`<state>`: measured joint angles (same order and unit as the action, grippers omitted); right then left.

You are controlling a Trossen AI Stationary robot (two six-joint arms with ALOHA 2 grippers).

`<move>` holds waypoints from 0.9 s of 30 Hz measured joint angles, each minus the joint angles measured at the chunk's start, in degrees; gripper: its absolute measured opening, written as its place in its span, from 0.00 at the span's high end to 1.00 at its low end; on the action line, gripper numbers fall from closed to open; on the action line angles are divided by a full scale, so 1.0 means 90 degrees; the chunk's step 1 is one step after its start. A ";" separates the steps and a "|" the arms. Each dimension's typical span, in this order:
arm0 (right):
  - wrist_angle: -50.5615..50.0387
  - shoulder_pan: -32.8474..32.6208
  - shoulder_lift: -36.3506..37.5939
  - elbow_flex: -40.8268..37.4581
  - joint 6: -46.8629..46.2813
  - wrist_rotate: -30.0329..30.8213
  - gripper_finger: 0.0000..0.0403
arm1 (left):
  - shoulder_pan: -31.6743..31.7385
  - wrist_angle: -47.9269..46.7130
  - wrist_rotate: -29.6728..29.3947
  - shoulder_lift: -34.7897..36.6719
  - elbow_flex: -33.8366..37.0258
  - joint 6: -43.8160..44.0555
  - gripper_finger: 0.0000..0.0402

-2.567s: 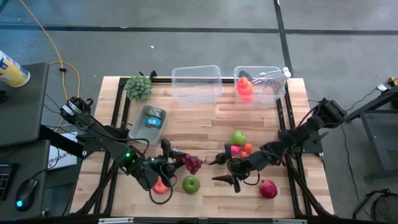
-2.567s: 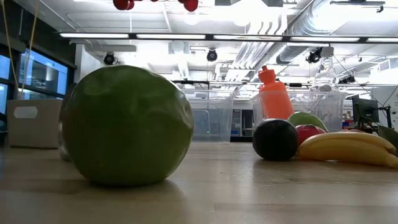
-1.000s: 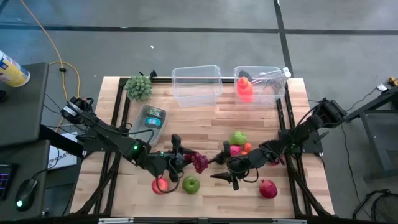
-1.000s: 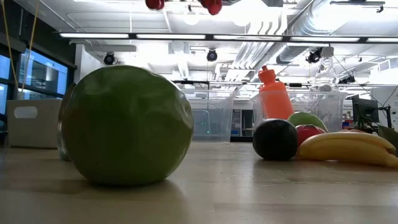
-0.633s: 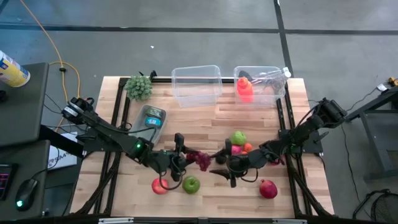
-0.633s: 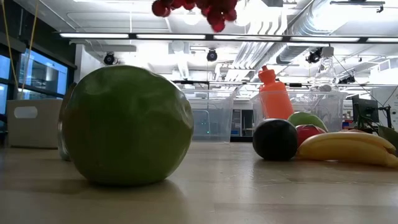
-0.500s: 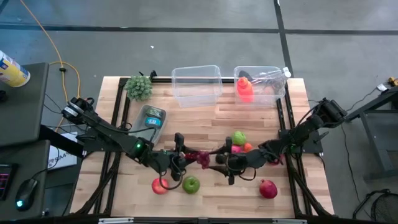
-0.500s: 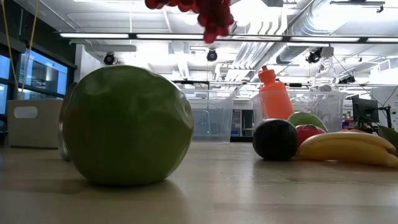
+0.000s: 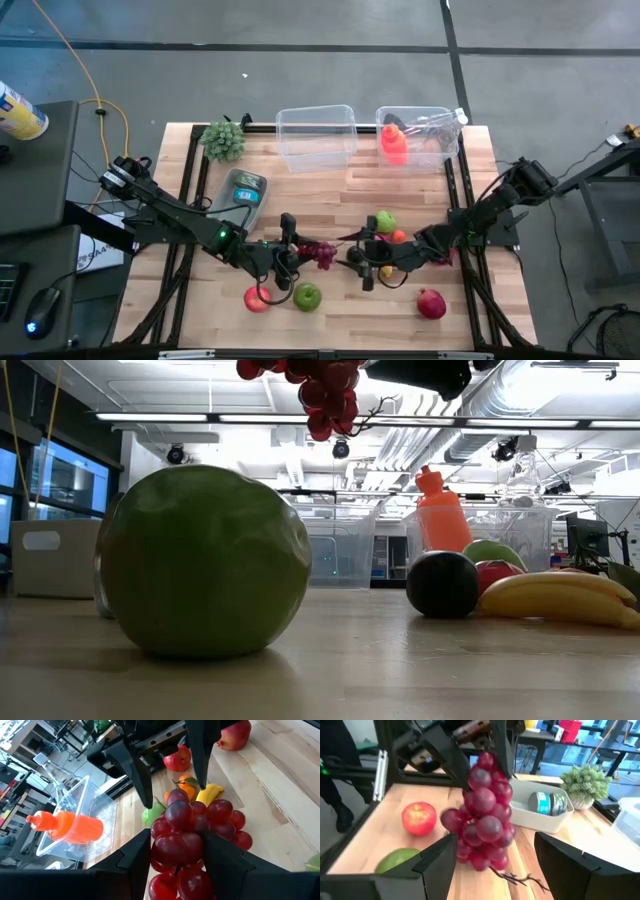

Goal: Pick & Place Food Item
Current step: Put the red grapes into the left transparent bin

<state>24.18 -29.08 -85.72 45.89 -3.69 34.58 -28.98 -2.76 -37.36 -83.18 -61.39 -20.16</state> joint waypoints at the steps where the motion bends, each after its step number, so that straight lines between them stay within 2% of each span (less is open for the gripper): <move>1: -0.0024 0.0005 0.0000 0.0000 0.0008 -0.0004 0.37 | 0.0014 0.0000 0.0000 0.0000 0.0000 0.0000 0.61; 16: -0.0058 0.0041 -0.0001 0.0000 -0.0063 -0.0014 0.37 | 0.0042 -0.0069 0.0000 0.0000 0.0000 0.0005 0.61; 21: -0.0089 0.0109 -0.0001 0.0000 -0.0325 0.0298 0.37 | 0.0042 -0.0131 0.0000 0.0000 0.0000 0.0010 0.61; 27: -0.0148 0.0160 0.0001 0.0000 -0.0079 0.0009 0.34 | 0.0042 -0.0129 0.0000 0.0000 0.0000 0.0029 0.61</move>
<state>22.85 -27.64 -85.71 45.89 -4.40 34.66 -28.60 -3.92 -37.36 -83.18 -61.39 -19.90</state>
